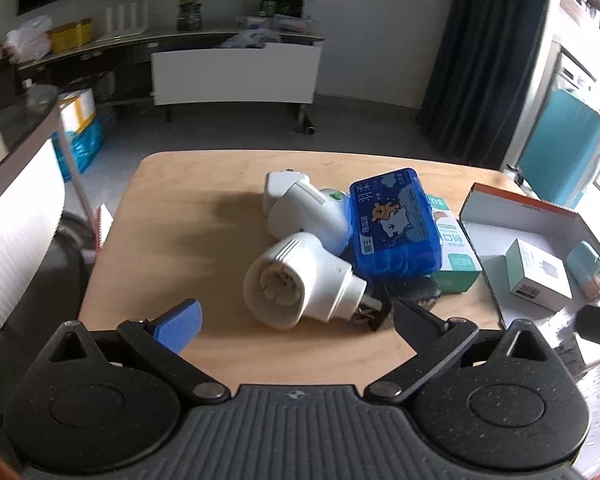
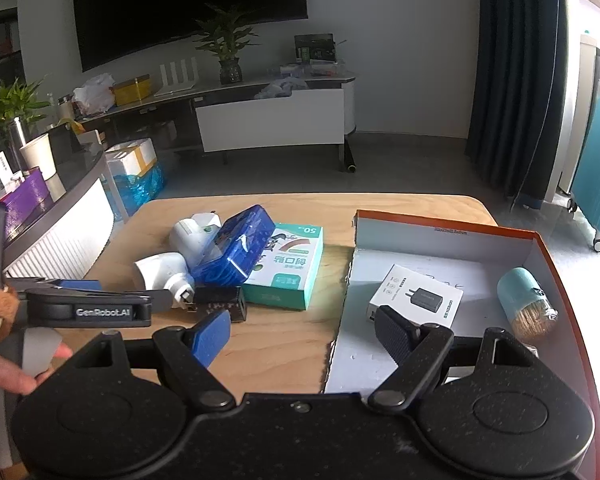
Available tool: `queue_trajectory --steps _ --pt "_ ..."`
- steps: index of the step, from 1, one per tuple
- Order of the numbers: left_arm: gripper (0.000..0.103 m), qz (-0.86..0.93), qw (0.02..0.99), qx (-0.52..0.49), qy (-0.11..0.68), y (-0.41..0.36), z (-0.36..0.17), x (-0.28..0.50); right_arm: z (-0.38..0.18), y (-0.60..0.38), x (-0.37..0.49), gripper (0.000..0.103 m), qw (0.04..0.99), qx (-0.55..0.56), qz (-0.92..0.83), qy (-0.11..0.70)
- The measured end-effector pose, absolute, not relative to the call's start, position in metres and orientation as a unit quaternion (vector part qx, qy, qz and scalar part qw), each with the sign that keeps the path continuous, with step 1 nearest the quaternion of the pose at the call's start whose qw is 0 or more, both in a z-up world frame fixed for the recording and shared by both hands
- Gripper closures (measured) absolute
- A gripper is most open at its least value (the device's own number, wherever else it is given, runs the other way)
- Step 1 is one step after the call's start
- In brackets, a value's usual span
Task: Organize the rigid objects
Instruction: 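Grasp the white plug socket with the left tool, then grasp the blue cartoon plastic box with the right tool while the left tool holds the socket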
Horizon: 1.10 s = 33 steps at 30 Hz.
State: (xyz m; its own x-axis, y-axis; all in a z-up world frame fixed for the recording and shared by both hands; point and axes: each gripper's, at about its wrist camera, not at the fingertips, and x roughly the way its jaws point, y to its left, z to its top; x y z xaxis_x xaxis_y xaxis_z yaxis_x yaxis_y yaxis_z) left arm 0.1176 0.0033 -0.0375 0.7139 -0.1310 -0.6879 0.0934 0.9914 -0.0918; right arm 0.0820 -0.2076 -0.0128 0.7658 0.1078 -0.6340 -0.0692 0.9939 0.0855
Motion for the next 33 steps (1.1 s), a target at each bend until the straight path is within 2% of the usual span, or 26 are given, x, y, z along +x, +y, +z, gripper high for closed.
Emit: queue_trajectory --steps 7,17,19,20,21,23,24,29,33 --pt "0.0 -0.086 0.923 0.008 0.375 0.001 -0.054 0.143 -0.017 -0.211 0.09 0.009 0.939 0.03 0.043 0.341" --pt "0.001 -0.124 0.921 -0.038 0.368 0.015 -0.061 0.146 -0.027 -0.205 0.107 0.009 0.934 0.036 0.055 0.351" --pt "0.006 -0.137 0.92 -0.049 0.363 0.018 -0.062 0.144 -0.028 -0.201 0.11 0.009 0.934 0.036 0.061 0.351" --pt "0.011 -0.145 0.921 -0.05 0.359 0.019 -0.063 0.143 -0.028 -0.199 0.111 0.009 0.933 0.035 0.064 0.352" --pt "0.021 -0.153 0.921 -0.054 0.355 0.02 -0.063 0.143 -0.028 -0.198 0.113 0.009 0.933 0.034 0.065 0.353" --pt "0.03 -0.151 0.922 -0.063 0.35 0.022 -0.061 0.143 -0.029 -0.194 0.115 0.009 0.932 0.031 0.067 0.354" --pt "0.031 -0.146 0.924 -0.066 0.347 0.024 -0.059 0.143 -0.029 -0.193 0.116 0.009 0.932 0.032 0.069 0.355" --pt "0.031 -0.142 0.923 -0.06 0.353 0.025 -0.057 0.141 -0.028 -0.189 0.121 0.009 0.933 0.032 0.069 0.353" --pt "0.011 -0.138 0.923 -0.058 0.354 0.024 -0.061 0.146 -0.029 -0.186 0.124 0.009 0.931 0.033 0.073 0.356"
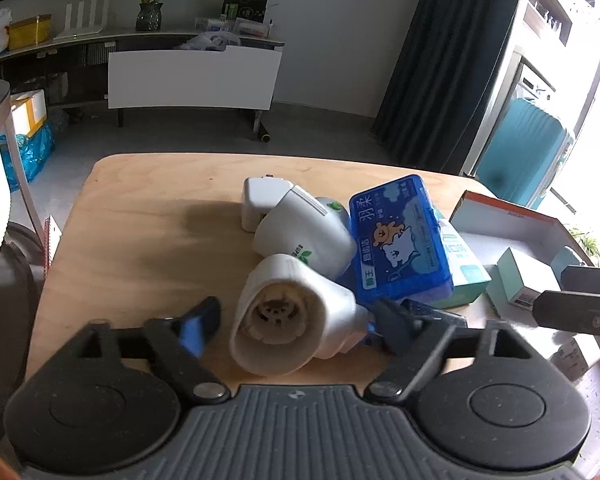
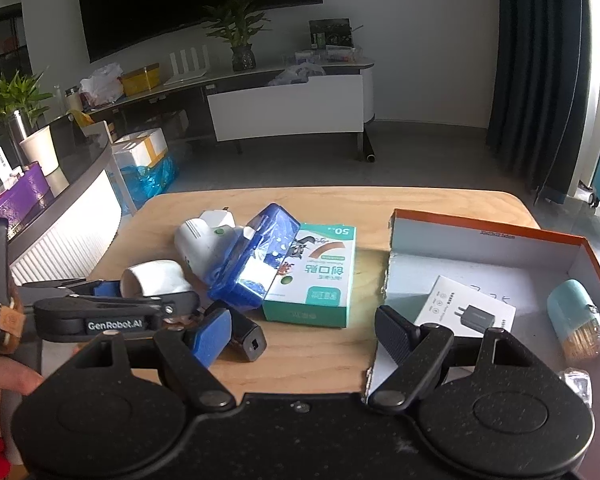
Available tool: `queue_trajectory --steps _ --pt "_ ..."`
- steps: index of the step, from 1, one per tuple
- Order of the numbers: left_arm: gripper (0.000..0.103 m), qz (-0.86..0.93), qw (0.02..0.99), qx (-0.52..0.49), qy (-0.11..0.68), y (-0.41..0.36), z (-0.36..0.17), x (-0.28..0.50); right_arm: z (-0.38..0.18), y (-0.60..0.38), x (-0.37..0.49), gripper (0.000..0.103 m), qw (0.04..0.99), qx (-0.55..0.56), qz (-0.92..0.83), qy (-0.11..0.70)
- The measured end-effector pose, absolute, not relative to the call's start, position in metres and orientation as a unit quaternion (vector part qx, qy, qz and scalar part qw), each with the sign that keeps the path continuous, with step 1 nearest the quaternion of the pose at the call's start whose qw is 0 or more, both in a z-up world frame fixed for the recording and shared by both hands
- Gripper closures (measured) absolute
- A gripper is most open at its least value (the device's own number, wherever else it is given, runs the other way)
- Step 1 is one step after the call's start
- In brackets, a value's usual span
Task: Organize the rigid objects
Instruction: 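Grasp the blue cartoon plastic box with the right tool while the left tool holds the socket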
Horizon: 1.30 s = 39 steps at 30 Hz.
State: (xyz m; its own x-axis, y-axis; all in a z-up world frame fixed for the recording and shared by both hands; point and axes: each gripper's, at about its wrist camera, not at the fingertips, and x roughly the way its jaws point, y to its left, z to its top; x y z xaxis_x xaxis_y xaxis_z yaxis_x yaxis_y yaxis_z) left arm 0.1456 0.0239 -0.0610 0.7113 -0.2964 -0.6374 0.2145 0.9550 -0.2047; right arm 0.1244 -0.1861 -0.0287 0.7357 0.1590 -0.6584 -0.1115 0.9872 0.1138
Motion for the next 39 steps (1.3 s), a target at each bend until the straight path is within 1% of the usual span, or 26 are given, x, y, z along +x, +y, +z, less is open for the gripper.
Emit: queue_trajectory --steps 2,4,5,6,11,17,20,23,24,25,26,27,28,32,35,39 --pt "0.009 -0.139 0.92 -0.068 0.359 0.026 -0.066 0.148 -0.029 -0.183 0.127 0.009 0.931 0.028 0.076 0.356" --pt "0.011 -0.133 0.925 -0.07 0.35 0.027 -0.067 0.149 -0.029 -0.18 0.131 0.009 0.931 0.026 0.079 0.355" --pt "0.019 -0.132 0.925 -0.072 0.348 0.028 -0.067 0.149 -0.029 -0.178 0.133 0.009 0.931 0.026 0.081 0.354" --pt "0.033 -0.138 0.925 -0.078 0.347 0.029 -0.066 0.149 -0.029 -0.177 0.136 0.009 0.931 0.028 0.081 0.355" --pt "0.033 -0.131 0.927 -0.079 0.343 0.029 -0.062 0.146 -0.031 -0.164 0.153 0.008 0.93 0.03 0.098 0.353" --pt "0.033 -0.105 0.937 -0.094 0.319 0.038 -0.045 0.14 -0.04 -0.156 0.184 0.008 0.925 0.045 0.105 0.362" --pt "0.033 -0.091 0.938 -0.098 0.319 0.04 -0.043 0.14 -0.052 -0.154 0.203 0.008 0.919 0.043 0.097 0.38" --pt "0.033 -0.085 0.939 -0.097 0.318 0.041 -0.043 0.14 -0.064 -0.159 0.219 0.01 0.91 0.075 0.104 0.394" --pt "0.033 -0.083 0.939 -0.098 0.318 0.041 -0.045 0.141 -0.065 -0.158 0.22 0.016 0.914 0.08 0.106 0.382" --pt "0.033 -0.08 0.939 -0.1 0.32 0.042 -0.046 0.142 -0.065 -0.157 0.223 0.025 0.915 0.083 0.11 0.38" --pt "0.033 -0.078 0.938 -0.103 0.321 0.042 -0.047 0.143 -0.065 -0.155 0.224 0.03 0.916 0.082 0.115 0.376" --pt "0.033 -0.076 0.938 -0.104 0.322 0.043 -0.047 0.144 -0.065 -0.151 0.225 0.05 0.916 0.078 0.117 0.375" --pt "0.033 -0.073 0.937 -0.105 0.324 0.043 -0.048 0.143 -0.065 -0.149 0.225 0.058 0.916 0.077 0.124 0.375" --pt "0.033 -0.065 0.937 -0.112 0.325 0.047 -0.048 0.143 -0.069 -0.141 0.221 0.063 0.911 0.077 0.147 0.378" --pt "0.033 -0.062 0.938 -0.115 0.322 0.046 -0.044 0.14 -0.067 -0.139 0.215 0.063 0.916 0.082 0.136 0.368" --pt "0.033 -0.064 0.942 -0.112 0.311 0.043 -0.037 0.135 -0.048 -0.146 0.196 0.063 0.931 0.08 0.129 0.333"
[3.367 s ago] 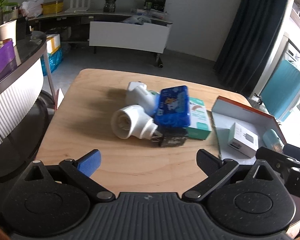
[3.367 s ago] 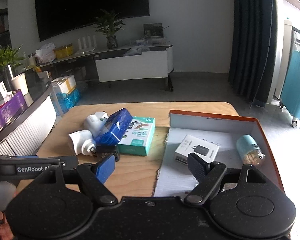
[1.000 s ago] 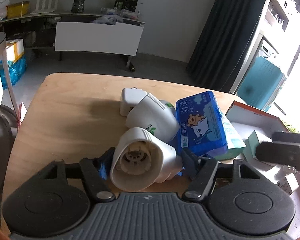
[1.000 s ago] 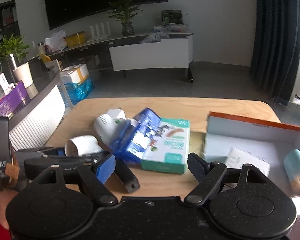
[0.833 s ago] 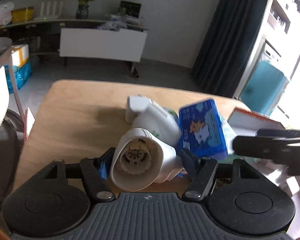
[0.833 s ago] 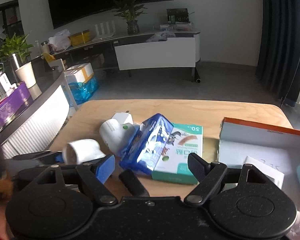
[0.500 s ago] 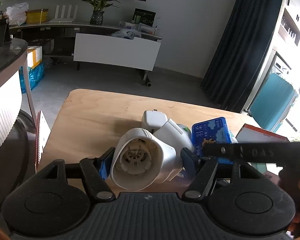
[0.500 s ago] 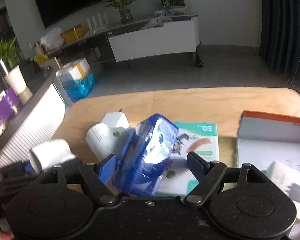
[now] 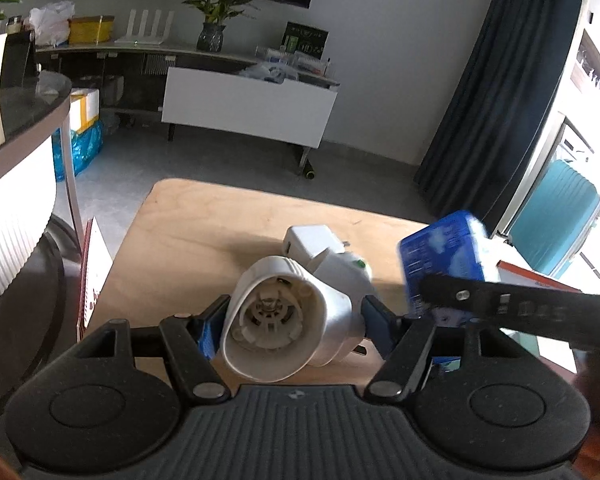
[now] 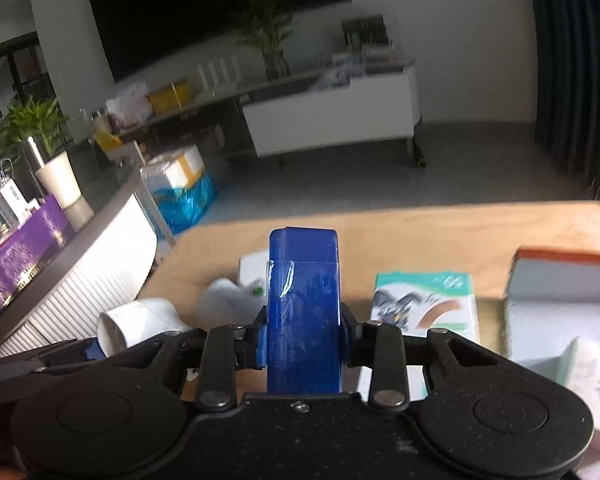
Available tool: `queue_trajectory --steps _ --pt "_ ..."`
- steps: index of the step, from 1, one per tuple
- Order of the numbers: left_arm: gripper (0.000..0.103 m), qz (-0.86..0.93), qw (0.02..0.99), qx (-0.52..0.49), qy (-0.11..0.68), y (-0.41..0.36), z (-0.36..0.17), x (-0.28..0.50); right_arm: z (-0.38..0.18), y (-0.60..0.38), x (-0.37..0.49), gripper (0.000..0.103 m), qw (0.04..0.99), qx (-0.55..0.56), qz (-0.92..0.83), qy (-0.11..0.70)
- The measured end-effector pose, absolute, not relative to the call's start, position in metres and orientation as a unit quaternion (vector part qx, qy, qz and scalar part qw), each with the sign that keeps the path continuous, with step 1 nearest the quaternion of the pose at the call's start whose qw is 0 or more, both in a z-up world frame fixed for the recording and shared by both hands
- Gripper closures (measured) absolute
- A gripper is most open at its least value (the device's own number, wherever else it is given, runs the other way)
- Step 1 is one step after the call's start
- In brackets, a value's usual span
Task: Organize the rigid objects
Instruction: 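Grasp the blue cartoon plastic box with the right tool while the left tool holds the socket, then carry the socket and blue box over the open white box with both tools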
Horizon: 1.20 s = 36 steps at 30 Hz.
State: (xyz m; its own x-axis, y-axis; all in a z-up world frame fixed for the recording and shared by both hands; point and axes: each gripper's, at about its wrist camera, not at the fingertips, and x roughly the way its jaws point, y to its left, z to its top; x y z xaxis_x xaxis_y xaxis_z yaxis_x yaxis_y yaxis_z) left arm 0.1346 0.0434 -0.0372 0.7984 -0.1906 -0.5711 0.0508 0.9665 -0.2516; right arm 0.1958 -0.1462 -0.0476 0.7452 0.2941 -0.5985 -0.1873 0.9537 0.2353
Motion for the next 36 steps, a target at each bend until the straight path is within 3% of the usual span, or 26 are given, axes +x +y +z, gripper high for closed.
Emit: queue_trajectory --steps 8,36 --pt "0.033 -0.078 0.944 -0.105 0.304 0.029 -0.02 0.113 -0.017 -0.159 0.15 0.063 0.942 0.03 0.111 0.315" --pt "0.033 -0.162 0.937 -0.09 0.296 -0.061 0.021 0.046 0.026 -0.268 0.006 0.063 0.959 0.049 0.002 0.281"
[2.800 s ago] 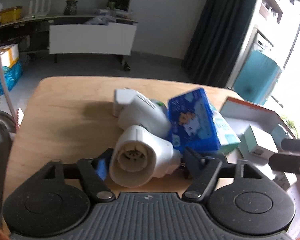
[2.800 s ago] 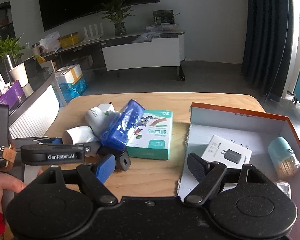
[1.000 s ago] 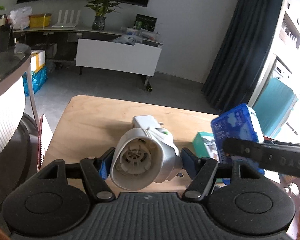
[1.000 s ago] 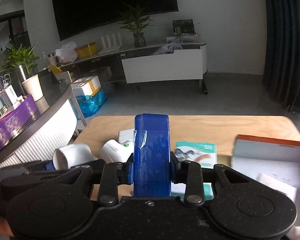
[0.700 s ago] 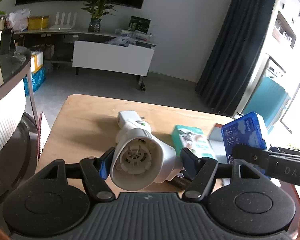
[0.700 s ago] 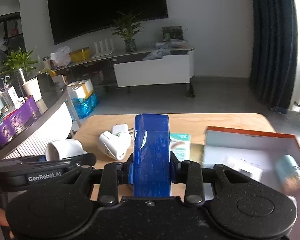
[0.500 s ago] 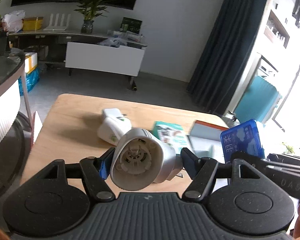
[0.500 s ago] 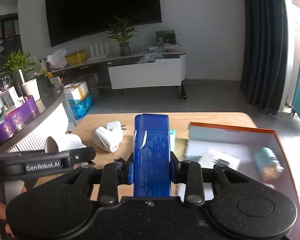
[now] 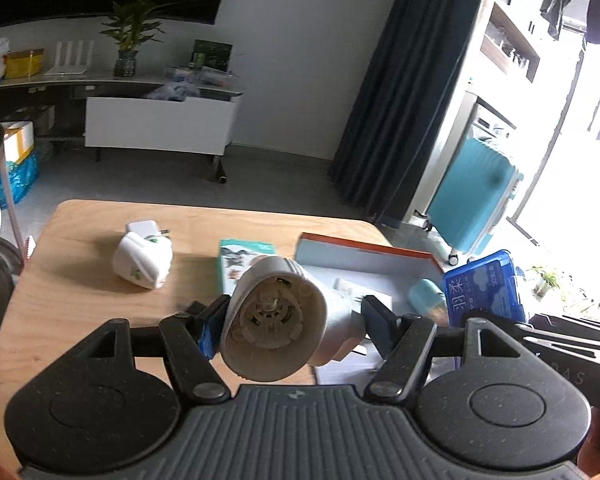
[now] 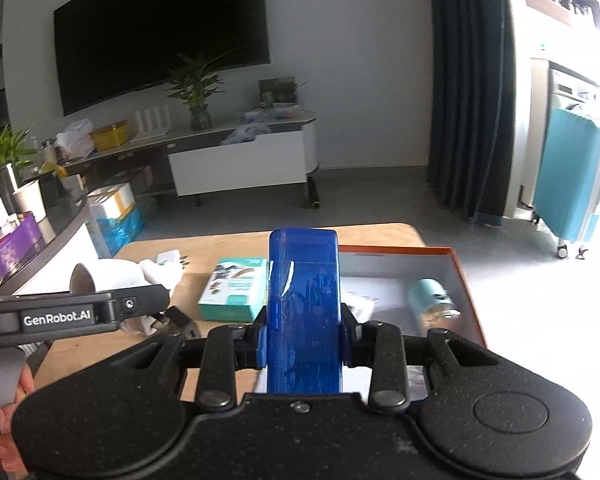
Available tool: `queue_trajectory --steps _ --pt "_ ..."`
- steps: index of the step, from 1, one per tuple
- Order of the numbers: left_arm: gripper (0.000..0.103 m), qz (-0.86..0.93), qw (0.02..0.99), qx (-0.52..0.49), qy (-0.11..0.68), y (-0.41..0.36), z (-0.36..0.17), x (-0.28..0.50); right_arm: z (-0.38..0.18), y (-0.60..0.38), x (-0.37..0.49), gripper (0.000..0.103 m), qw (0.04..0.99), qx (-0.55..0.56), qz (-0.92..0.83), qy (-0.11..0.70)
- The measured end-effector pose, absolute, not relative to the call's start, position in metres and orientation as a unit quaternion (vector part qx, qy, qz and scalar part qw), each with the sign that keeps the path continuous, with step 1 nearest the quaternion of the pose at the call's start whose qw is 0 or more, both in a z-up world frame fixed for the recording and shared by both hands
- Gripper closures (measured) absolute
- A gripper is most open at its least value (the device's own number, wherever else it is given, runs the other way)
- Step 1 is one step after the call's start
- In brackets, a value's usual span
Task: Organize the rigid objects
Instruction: 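Carry the socket and blue box over the open white box with both tools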
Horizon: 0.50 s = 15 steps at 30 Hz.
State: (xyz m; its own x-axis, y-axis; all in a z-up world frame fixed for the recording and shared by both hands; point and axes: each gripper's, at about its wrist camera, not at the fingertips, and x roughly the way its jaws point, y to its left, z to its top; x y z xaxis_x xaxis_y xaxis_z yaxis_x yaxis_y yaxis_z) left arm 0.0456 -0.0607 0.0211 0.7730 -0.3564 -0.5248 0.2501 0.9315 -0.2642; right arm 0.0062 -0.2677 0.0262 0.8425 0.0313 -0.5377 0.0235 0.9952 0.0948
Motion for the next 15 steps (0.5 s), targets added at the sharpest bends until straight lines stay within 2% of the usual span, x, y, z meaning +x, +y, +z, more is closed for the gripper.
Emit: queue_trajectory --steps 15 --pt "0.033 -0.223 0.924 -0.069 0.303 -0.115 0.019 0.049 0.03 -0.31 -0.007 0.063 0.961 0.061 -0.051 0.266"
